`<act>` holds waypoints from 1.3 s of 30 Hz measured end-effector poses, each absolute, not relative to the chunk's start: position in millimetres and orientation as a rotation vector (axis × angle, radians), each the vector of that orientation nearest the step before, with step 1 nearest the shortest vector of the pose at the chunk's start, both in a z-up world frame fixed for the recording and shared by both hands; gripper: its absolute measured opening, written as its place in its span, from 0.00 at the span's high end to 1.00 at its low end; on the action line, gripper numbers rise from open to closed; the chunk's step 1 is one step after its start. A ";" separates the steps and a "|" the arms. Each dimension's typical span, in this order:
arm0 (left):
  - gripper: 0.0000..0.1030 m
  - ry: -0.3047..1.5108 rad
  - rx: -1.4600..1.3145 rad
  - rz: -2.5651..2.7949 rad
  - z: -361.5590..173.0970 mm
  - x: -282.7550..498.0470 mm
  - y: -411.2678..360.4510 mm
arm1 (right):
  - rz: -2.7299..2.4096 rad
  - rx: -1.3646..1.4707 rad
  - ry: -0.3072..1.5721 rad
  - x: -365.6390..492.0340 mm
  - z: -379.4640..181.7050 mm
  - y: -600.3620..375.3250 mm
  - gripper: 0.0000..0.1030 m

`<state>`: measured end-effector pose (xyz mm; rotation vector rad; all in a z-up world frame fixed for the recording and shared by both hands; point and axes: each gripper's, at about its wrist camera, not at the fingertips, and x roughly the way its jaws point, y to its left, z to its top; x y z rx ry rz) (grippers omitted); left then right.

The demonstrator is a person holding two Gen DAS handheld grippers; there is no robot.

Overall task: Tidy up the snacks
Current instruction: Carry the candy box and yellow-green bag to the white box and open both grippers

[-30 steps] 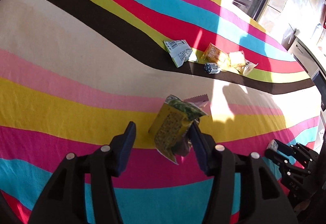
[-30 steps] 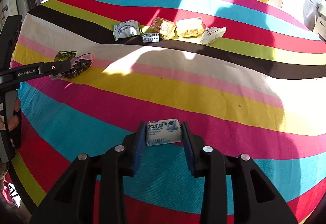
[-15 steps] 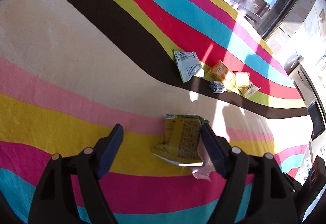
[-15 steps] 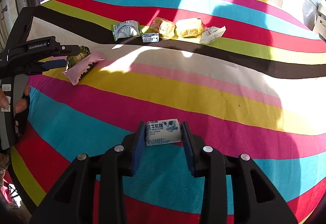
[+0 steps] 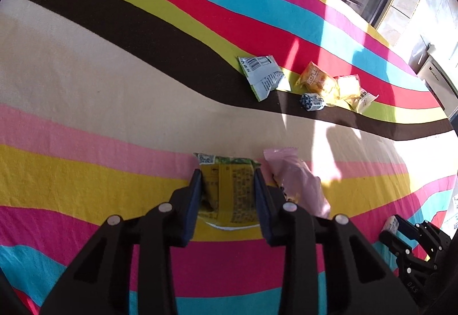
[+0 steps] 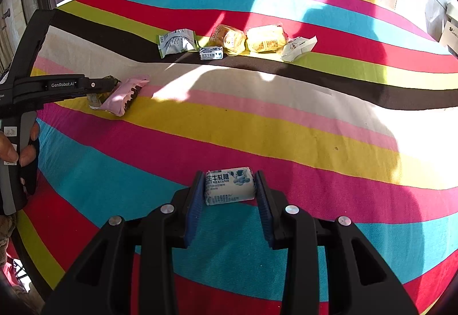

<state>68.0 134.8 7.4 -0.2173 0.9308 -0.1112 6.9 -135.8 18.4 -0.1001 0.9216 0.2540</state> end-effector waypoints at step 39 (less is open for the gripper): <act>0.65 0.875 0.050 -0.387 29.7 -116.9 41.5 | 0.280 0.028 0.825 -139.7 57.9 -150.1 0.67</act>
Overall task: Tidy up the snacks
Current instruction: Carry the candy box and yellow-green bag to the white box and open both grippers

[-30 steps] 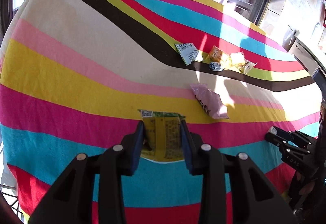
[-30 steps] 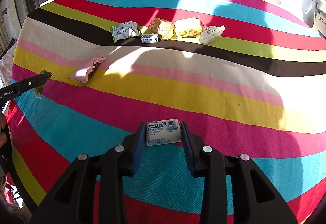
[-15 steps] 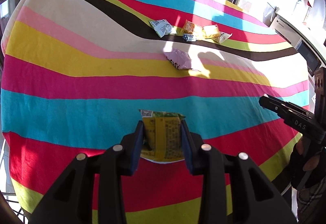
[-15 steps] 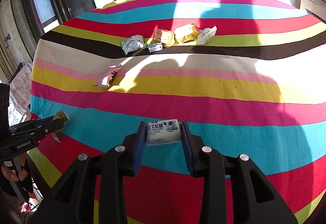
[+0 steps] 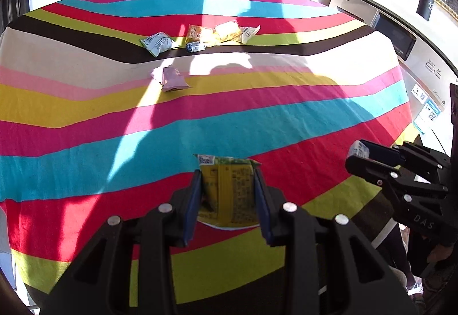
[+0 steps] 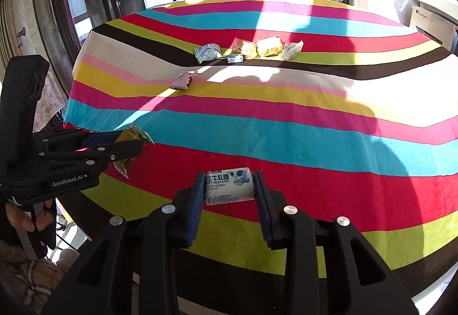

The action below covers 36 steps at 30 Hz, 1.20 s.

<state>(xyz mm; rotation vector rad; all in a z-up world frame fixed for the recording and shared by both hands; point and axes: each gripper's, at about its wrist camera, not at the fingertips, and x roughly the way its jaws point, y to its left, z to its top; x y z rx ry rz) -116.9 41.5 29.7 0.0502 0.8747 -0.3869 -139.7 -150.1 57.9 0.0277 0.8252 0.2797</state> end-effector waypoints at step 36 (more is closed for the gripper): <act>0.65 0.846 0.487 -0.946 51.6 -227.8 -174.7 | -0.110 0.300 0.772 -326.2 37.5 -314.1 0.67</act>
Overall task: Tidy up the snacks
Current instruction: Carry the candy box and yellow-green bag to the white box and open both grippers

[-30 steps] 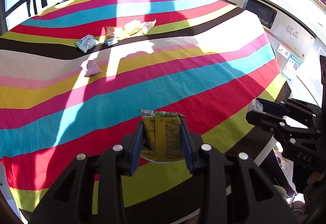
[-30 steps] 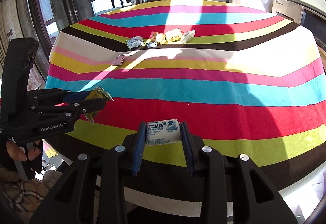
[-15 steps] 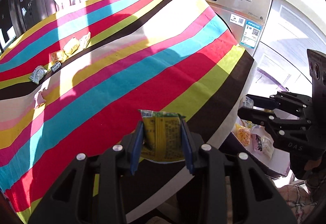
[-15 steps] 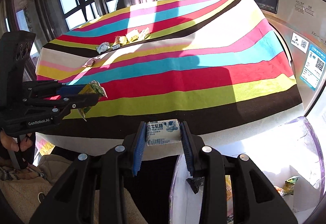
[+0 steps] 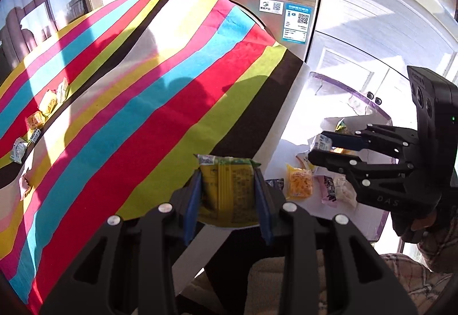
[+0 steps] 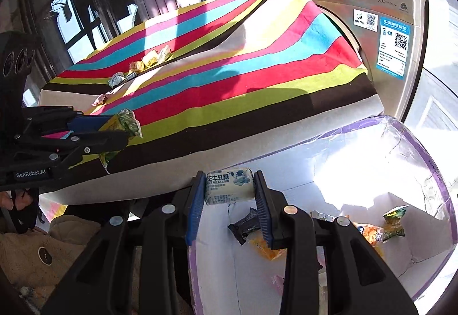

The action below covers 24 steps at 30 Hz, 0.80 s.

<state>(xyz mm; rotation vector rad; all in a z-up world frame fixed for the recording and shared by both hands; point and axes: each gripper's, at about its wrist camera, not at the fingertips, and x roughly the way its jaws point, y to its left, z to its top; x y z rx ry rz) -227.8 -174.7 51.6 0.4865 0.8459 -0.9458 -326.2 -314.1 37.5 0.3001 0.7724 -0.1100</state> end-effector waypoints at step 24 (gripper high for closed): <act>0.08 0.779 0.597 -1.208 56.3 -277.9 -245.8 | -0.530 0.463 0.605 -445.5 71.4 -440.6 0.29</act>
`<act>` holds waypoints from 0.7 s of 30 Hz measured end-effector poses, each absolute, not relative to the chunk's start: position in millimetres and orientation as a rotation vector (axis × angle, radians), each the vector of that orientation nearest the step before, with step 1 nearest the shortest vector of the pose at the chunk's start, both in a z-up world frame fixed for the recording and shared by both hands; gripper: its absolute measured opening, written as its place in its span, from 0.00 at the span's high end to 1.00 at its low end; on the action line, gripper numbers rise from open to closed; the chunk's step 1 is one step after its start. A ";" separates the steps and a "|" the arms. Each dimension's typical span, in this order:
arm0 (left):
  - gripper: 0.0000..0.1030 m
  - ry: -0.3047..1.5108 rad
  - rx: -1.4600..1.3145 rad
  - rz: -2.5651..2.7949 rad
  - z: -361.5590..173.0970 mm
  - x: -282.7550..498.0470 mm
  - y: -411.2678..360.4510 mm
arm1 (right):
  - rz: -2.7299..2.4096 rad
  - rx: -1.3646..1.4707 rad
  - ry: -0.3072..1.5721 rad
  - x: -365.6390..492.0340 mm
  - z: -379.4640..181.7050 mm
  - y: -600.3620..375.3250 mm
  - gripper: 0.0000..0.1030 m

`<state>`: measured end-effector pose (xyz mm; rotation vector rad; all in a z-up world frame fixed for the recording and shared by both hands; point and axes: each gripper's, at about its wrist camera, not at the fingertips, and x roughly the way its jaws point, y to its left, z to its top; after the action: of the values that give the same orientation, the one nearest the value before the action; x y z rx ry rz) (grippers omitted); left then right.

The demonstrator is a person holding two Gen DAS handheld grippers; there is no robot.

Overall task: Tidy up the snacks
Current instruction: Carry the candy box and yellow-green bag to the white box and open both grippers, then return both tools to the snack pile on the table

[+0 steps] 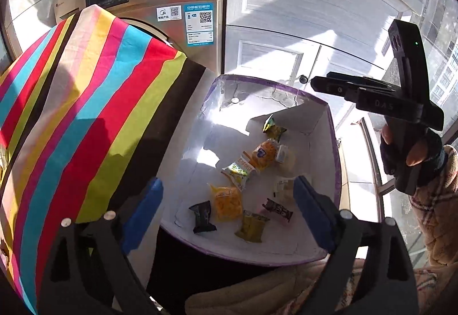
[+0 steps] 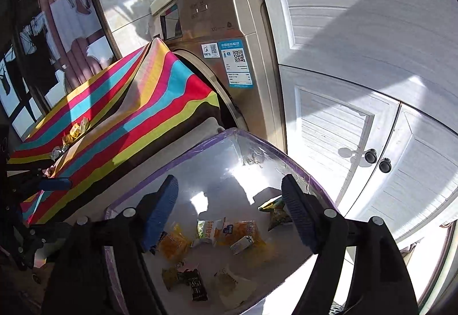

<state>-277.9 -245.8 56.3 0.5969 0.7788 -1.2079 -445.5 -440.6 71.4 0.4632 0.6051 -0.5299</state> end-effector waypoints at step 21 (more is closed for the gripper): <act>0.02 0.802 -0.282 -0.122 23.7 17.2 119.3 | -0.067 0.132 0.826 -196.7 55.6 -265.1 0.16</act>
<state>17.2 119.3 23.7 -0.2821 0.8023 -0.1222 -196.7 -265.1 55.6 0.1324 0.8257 -0.0669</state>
